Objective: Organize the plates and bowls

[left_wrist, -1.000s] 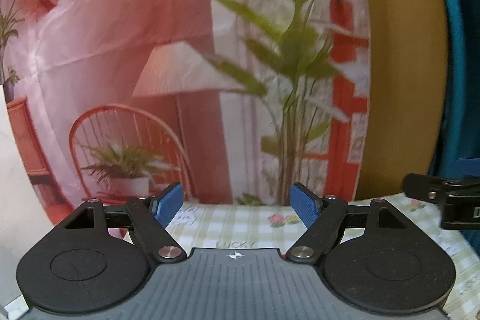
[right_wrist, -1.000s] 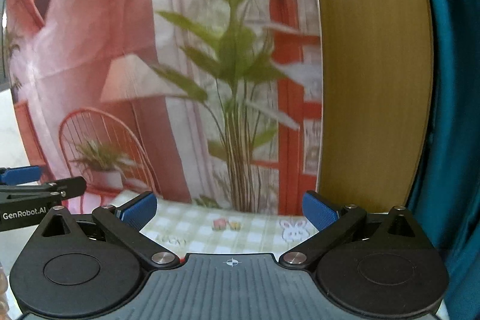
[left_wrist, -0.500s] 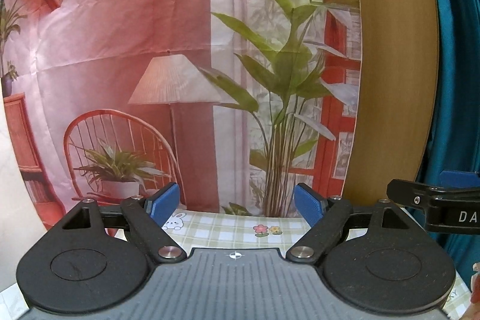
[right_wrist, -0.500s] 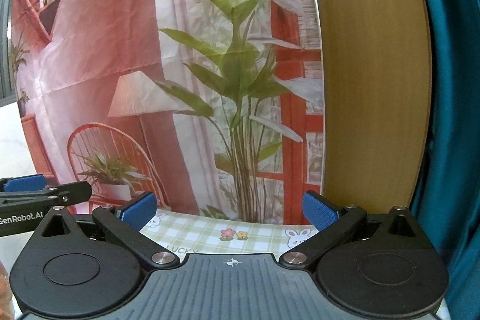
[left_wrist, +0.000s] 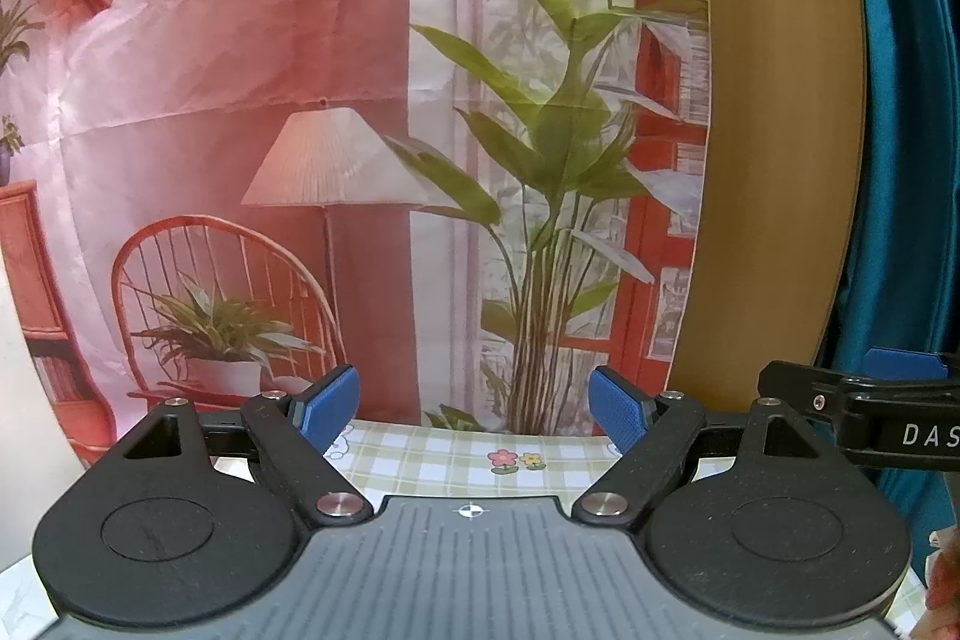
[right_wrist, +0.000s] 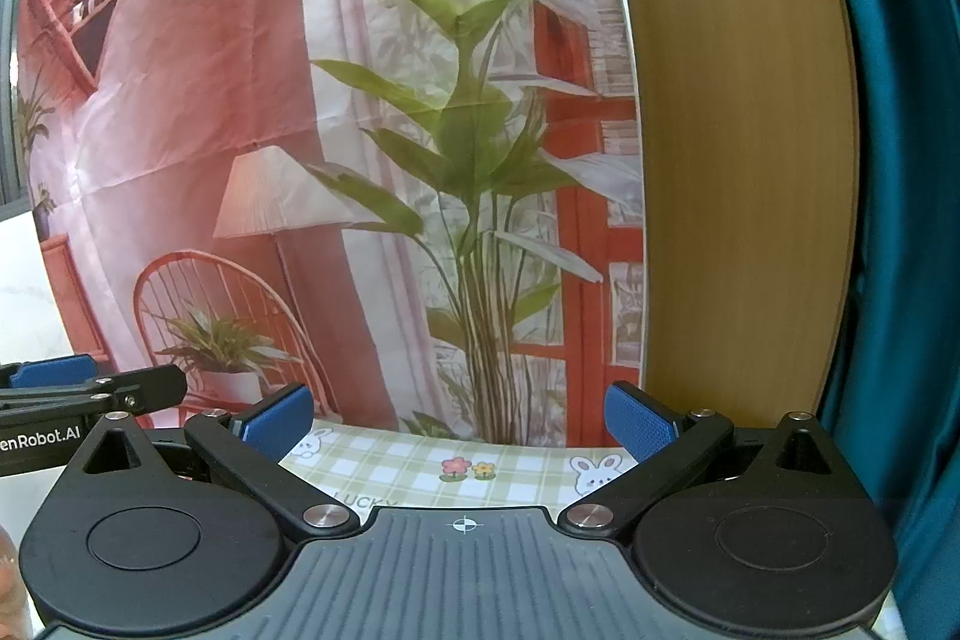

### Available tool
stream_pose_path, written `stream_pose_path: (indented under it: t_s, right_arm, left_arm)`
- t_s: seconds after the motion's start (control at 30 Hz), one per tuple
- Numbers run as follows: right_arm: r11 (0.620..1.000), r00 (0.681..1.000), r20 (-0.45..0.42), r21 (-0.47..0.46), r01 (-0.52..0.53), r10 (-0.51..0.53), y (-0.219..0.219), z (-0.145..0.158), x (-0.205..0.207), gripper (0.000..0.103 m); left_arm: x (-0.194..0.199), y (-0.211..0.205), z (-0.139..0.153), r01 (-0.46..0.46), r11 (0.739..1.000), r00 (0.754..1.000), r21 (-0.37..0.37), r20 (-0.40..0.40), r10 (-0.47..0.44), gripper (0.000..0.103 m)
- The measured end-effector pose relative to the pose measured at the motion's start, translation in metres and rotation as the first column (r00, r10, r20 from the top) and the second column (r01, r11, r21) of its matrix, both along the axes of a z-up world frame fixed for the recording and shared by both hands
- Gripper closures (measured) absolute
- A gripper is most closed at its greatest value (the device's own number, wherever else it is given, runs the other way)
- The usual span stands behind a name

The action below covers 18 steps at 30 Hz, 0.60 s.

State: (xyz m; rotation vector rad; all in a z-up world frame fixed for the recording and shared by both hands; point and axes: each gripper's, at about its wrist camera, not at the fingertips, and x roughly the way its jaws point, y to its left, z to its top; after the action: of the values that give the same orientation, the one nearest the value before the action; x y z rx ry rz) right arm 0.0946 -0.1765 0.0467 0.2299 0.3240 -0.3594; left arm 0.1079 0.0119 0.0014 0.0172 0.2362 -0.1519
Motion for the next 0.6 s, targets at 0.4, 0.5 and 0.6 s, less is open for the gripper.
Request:
stream_pose_path:
  t_s: [0.4, 0.5, 0.6]
  right_arm:
    - [1.0, 1.0, 0.003, 0.006, -0.005, 0.005, 0.0031, 0.0011, 0.0008, 0.0]
    - [1.0, 1.0, 0.003, 0.006, -0.003, 0.003, 0.0039, 0.0008, 0.0005, 0.0]
    - [1.0, 1.0, 0.002, 0.009, -0.004, 0.004, 0.0035, 0.0006, 0.0005, 0.0]
  left_arm:
    - [0.0008, 0.0001, -0.0005, -0.001, 1.0, 1.0, 0.003, -0.004, 0.001, 0.018]
    - [0.0005, 0.0002, -0.001, -0.003, 1.0, 1.0, 0.003, -0.006, 0.003, 0.018]
    - [0.0006, 0.0007, -0.0012, -0.001, 1.0, 1.0, 0.003, -0.006, 0.001, 0.018]
